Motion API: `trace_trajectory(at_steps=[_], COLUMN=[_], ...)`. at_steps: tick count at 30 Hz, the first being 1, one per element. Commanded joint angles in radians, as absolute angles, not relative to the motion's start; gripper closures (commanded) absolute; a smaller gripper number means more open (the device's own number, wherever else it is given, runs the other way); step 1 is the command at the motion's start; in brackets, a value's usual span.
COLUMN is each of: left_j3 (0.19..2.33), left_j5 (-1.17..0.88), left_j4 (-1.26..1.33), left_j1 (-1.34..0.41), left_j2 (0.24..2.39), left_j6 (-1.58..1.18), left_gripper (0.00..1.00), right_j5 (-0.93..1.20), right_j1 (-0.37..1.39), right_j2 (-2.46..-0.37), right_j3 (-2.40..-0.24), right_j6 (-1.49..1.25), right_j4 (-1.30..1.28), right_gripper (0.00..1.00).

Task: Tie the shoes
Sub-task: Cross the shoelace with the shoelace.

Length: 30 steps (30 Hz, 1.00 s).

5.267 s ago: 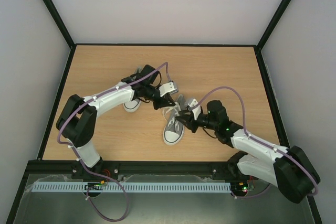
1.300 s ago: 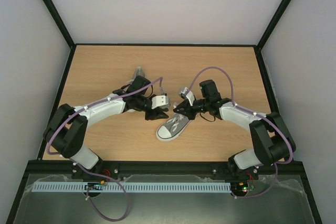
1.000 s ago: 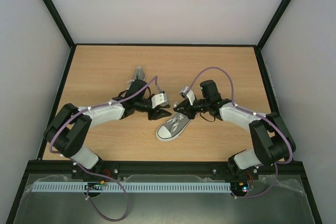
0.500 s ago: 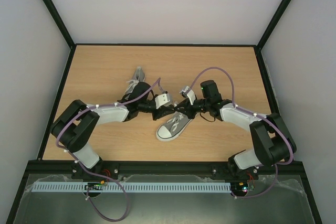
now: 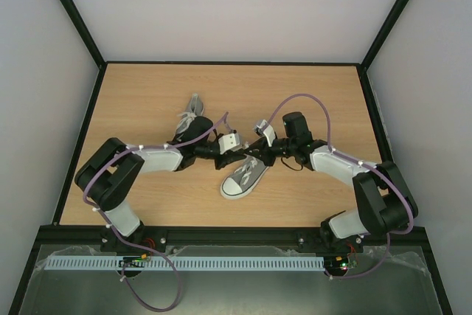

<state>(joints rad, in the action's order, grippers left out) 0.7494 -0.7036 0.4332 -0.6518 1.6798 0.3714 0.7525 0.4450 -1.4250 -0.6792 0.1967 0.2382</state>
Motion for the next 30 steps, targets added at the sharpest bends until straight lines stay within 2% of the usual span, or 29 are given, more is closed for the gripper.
trace_trajectory(at_steps=[1,5,7,9,15,19,26,28,30], left_j3=[0.792,0.797,0.796,0.793,0.8,0.802,0.829,0.84,0.843], left_j5=[-0.724,-0.701,-0.697,-0.698,-0.687,-0.679,-0.655,-0.646,-0.652], left_j4=[0.426,0.439,0.442,0.445,0.445,0.442,0.412,0.407,0.399], left_j1=[-0.66,-0.661,-0.661,-0.661,-0.662,-0.666,-0.68,-0.68,-0.68], left_j2=[1.698,1.7,1.699,1.697,1.701,1.697,1.71,1.717,1.718], left_j6=[0.397,0.368,0.364,0.365,0.354,0.353,0.354,0.347,0.352], left_gripper=[0.83,0.84,0.78,0.76,0.8,0.73,0.7,0.76,0.88], right_j5=[0.762,0.767,0.764,0.765,0.769,0.768,0.769,0.77,0.765], right_j1=[0.441,0.44,0.44,0.44,0.441,0.44,0.44,0.44,0.44], right_j2=[-1.402,-1.401,-1.398,-1.396,-1.405,-1.411,-1.414,-1.416,-1.414], right_j3=[-0.672,-0.668,-0.664,-0.663,-0.666,-0.664,-0.666,-0.665,-0.665], right_j6=[0.181,0.183,0.184,0.185,0.18,0.175,0.176,0.174,0.174], right_j4=[0.274,0.269,0.265,0.263,0.271,0.272,0.275,0.273,0.27], right_gripper=[0.97,0.97,0.97,0.97,0.97,0.97,0.97,0.97,0.97])
